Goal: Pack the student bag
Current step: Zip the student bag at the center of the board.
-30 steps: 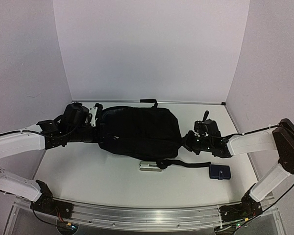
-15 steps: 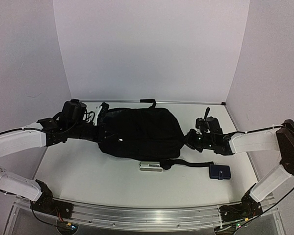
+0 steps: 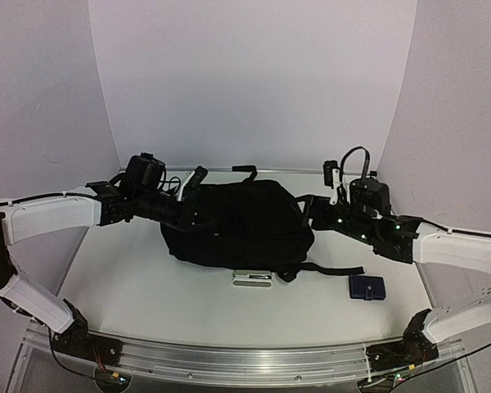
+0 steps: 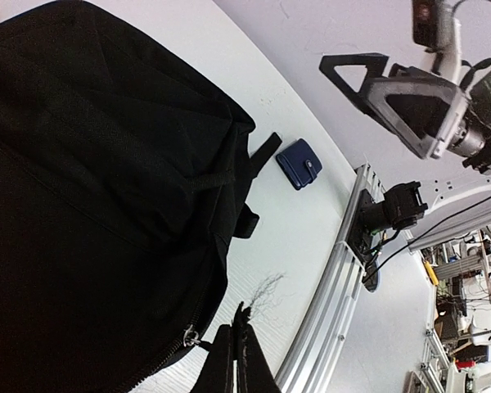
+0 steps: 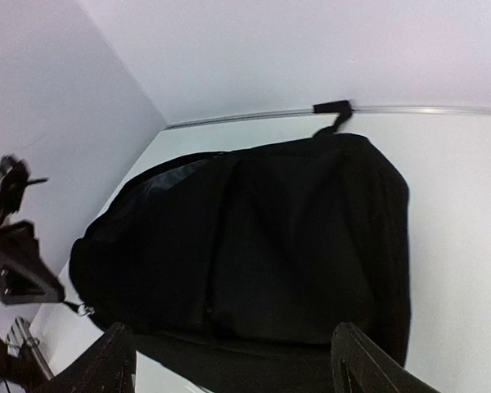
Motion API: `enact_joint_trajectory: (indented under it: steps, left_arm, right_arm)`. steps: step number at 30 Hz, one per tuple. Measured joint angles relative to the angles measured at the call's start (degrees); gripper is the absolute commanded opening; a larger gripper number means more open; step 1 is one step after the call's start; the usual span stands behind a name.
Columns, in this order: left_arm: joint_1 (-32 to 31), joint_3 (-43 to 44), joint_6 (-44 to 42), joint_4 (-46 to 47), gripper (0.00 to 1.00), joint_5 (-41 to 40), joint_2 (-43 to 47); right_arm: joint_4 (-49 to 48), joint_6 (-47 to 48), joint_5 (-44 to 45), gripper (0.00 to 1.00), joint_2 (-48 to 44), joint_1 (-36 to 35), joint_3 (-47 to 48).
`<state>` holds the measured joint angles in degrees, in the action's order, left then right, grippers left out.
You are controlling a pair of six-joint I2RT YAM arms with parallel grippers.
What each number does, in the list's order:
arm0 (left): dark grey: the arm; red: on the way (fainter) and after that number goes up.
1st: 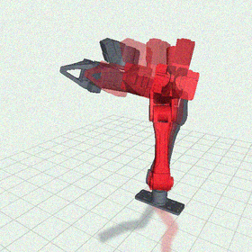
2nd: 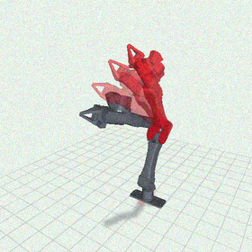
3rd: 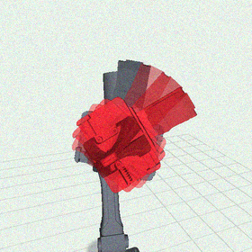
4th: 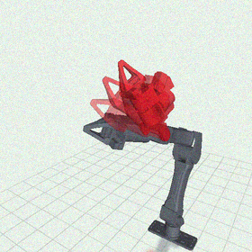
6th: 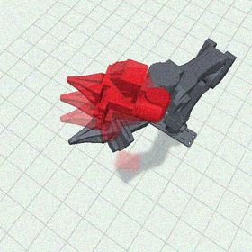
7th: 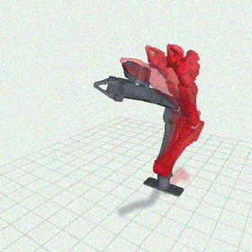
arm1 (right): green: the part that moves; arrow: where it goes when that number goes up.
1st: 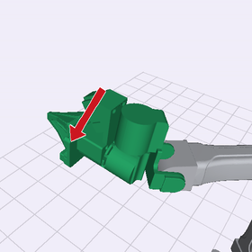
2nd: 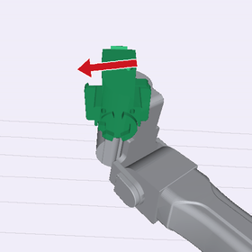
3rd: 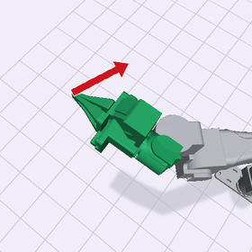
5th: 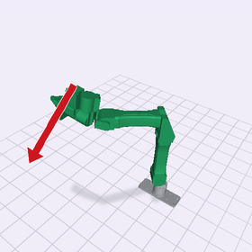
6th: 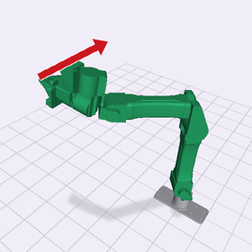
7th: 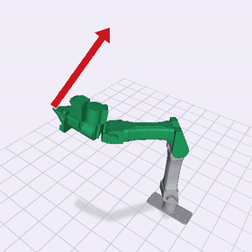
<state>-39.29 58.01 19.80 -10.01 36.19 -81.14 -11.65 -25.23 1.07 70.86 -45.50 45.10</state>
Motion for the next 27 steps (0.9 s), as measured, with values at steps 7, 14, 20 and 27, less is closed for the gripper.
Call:
enact_joint_trajectory:
  steps: [7, 14, 20, 27]
  left_arm:
    - [-0.02, 1.62, 0.13, -0.93, 0.00, 0.26, -1.45]
    - [-0.02, 1.60, 0.24, -1.02, 0.00, -0.29, -1.44]
    - [-0.02, 1.62, 0.74, -1.03, 0.00, -0.82, -1.42]
    - [-0.02, 1.62, 0.99, -1.27, 0.00, -4.60, -1.21]
  right_arm:
    - [0.44, 9.60, -1.88, 0.76, 11.49, -9.21, 9.05]
    - [1.95, 16.16, -1.75, 0.56, 25.52, -13.79, 17.54]
    - [2.76, 19.65, -0.10, 0.39, 31.26, -14.15, 21.24]
    - [2.71, 21.29, 3.71, 0.00, 32.67, -15.30, 22.37]
